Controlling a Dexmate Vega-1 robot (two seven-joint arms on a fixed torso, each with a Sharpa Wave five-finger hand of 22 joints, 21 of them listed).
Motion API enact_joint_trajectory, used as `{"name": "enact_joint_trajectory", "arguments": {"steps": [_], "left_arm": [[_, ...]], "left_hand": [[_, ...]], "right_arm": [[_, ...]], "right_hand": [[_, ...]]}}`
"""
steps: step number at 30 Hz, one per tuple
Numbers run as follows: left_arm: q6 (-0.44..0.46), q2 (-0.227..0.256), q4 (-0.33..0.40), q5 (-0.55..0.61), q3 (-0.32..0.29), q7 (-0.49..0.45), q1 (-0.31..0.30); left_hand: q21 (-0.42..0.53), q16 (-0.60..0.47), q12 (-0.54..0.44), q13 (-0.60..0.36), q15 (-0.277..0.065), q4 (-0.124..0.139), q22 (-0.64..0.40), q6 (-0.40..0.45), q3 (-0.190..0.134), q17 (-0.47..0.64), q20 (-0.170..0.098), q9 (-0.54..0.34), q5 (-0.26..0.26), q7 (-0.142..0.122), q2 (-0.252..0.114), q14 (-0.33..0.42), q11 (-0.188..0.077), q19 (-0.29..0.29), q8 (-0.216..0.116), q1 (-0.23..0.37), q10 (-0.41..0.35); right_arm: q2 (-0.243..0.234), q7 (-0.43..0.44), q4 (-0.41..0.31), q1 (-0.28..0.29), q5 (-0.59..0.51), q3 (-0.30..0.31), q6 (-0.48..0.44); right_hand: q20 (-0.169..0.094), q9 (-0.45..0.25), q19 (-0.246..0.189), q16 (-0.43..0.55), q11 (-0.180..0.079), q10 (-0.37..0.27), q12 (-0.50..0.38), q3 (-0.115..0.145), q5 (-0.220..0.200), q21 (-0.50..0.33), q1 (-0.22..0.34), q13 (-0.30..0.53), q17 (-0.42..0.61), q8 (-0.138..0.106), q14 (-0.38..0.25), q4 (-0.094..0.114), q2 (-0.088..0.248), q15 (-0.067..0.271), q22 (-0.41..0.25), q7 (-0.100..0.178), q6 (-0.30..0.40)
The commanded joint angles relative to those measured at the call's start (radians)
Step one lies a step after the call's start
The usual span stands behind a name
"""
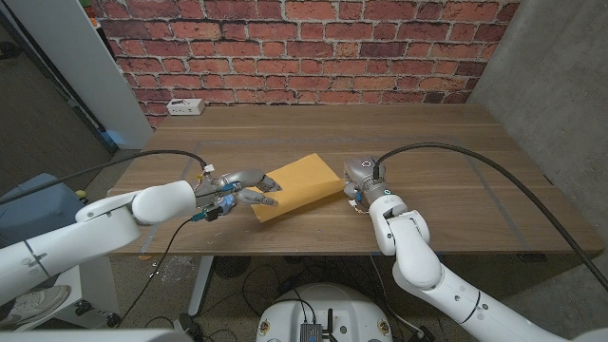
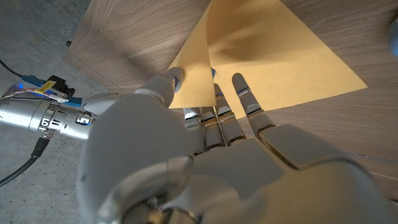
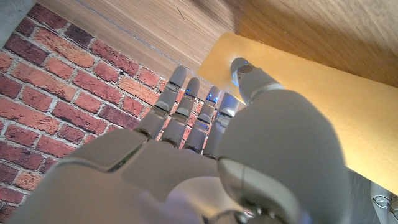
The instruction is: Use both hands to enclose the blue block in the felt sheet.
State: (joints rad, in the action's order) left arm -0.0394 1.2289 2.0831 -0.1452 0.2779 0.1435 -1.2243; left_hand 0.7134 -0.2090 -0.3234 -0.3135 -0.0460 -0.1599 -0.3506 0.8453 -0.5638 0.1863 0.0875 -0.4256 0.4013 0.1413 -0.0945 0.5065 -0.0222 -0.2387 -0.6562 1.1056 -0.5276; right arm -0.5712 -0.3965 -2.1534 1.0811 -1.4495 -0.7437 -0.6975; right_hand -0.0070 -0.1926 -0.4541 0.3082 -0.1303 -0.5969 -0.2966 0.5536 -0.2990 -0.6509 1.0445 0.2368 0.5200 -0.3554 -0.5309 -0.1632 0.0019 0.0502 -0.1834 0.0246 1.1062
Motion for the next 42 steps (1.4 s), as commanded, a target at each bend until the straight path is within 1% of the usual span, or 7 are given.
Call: {"name": "enact_joint_trajectory", "arguments": {"steps": [1,13,21,26,34,37,42], "left_arm": [[-0.038,-0.024,-0.042,-0.021,0.013,0.01,0.023],[-0.092,-0.053,-0.114,-0.121,0.054,0.135,0.094],[-0.089,-0.042,-0.109,-0.123,0.047,0.111,0.083],[-0.084,-0.038,-0.108,-0.131,0.034,0.08,0.064],[-0.093,-0.066,-0.158,-0.196,0.034,0.094,0.072],[-0.098,-0.094,-0.204,-0.248,0.048,0.139,0.101],[-0.089,-0.126,-0.268,-0.311,0.082,0.236,0.169]], "left_hand": [[0.011,-0.004,0.004,-0.005,-0.021,0.0,-0.001,0.007,-0.009,0.003,-0.001,-0.074,0.009,0.001,-0.001,0.015,-0.044,-0.007,-0.104,0.003,-0.055],[0.03,0.001,0.015,-0.008,0.003,0.002,-0.002,-0.026,-0.017,0.004,0.006,-0.084,0.021,0.009,-0.006,0.014,-0.029,-0.002,-0.102,-0.003,-0.045],[0.041,0.002,0.02,-0.009,0.003,0.004,-0.002,-0.034,-0.02,0.004,0.007,-0.092,0.027,0.007,-0.008,0.014,-0.027,0.0,-0.107,-0.007,-0.044],[0.047,0.003,0.021,-0.01,0.004,0.004,-0.002,-0.037,-0.021,0.004,0.008,-0.092,0.029,0.009,-0.009,0.015,-0.025,0.001,-0.107,-0.009,-0.044],[0.063,0.003,0.028,-0.013,0.027,0.005,-0.003,-0.072,-0.027,0.004,0.014,-0.105,0.036,0.015,-0.018,0.02,-0.011,0.001,-0.105,-0.012,-0.039],[0.074,0.001,0.032,-0.015,0.035,0.007,-0.004,-0.084,-0.03,0.004,0.017,-0.115,0.04,0.021,-0.025,0.028,0.008,0.0,-0.109,-0.014,-0.033],[0.093,0.001,0.039,-0.019,0.046,0.01,-0.005,-0.118,-0.032,0.003,0.021,-0.133,0.047,0.021,-0.034,0.038,0.024,-0.006,-0.111,-0.021,-0.024]], "right_arm": [[0.032,-0.243,-0.103,0.059,-0.193,0.042,-0.033],[0.194,-0.576,-0.165,0.104,-0.455,0.122,0.094],[0.323,-0.786,-0.172,0.087,-0.557,0.163,0.197],[0.369,-0.844,-0.194,0.09,-0.502,0.205,0.224],[0.347,-0.65,-0.261,0.159,-0.237,0.285,0.192],[0.325,-0.546,-0.271,0.178,-0.116,0.312,0.182],[0.292,-0.464,-0.249,0.161,0.063,0.346,0.158]], "right_hand": [[0.002,0.004,-0.006,-0.008,0.0,-0.019,-0.011,0.007,0.005,-0.007,0.008,0.0,-0.005,-0.003,-0.011,-0.009,-0.013,0.163,-0.001,-0.048,0.07],[0.002,0.006,0.006,-0.03,-0.013,0.001,0.004,0.023,0.015,-0.004,0.004,-0.004,-0.017,0.014,0.001,0.0,-0.024,0.157,0.001,-0.025,0.08],[0.004,0.007,0.009,-0.04,0.002,0.001,0.009,0.038,0.024,-0.003,0.012,-0.006,-0.024,0.015,0.001,-0.008,-0.038,0.153,0.002,-0.046,0.107],[0.004,0.006,0.009,-0.043,0.015,-0.007,0.008,0.052,0.037,-0.003,0.012,-0.006,-0.027,0.019,-0.004,-0.008,-0.045,0.148,0.002,-0.07,0.117],[0.01,-0.007,0.008,-0.043,0.034,-0.021,0.004,0.078,0.06,-0.004,0.011,-0.001,-0.027,0.019,-0.015,-0.003,-0.035,0.137,0.002,-0.102,0.121],[0.019,-0.015,0.008,-0.042,0.04,-0.023,0.004,0.088,0.066,-0.004,0.01,0.001,-0.027,0.014,-0.021,-0.002,-0.032,0.13,0.002,-0.115,0.126],[0.031,-0.026,0.01,-0.042,0.051,-0.031,0.002,0.103,0.069,-0.004,0.009,0.005,-0.027,0.007,-0.03,-0.003,-0.033,0.124,0.002,-0.124,0.126]]}}
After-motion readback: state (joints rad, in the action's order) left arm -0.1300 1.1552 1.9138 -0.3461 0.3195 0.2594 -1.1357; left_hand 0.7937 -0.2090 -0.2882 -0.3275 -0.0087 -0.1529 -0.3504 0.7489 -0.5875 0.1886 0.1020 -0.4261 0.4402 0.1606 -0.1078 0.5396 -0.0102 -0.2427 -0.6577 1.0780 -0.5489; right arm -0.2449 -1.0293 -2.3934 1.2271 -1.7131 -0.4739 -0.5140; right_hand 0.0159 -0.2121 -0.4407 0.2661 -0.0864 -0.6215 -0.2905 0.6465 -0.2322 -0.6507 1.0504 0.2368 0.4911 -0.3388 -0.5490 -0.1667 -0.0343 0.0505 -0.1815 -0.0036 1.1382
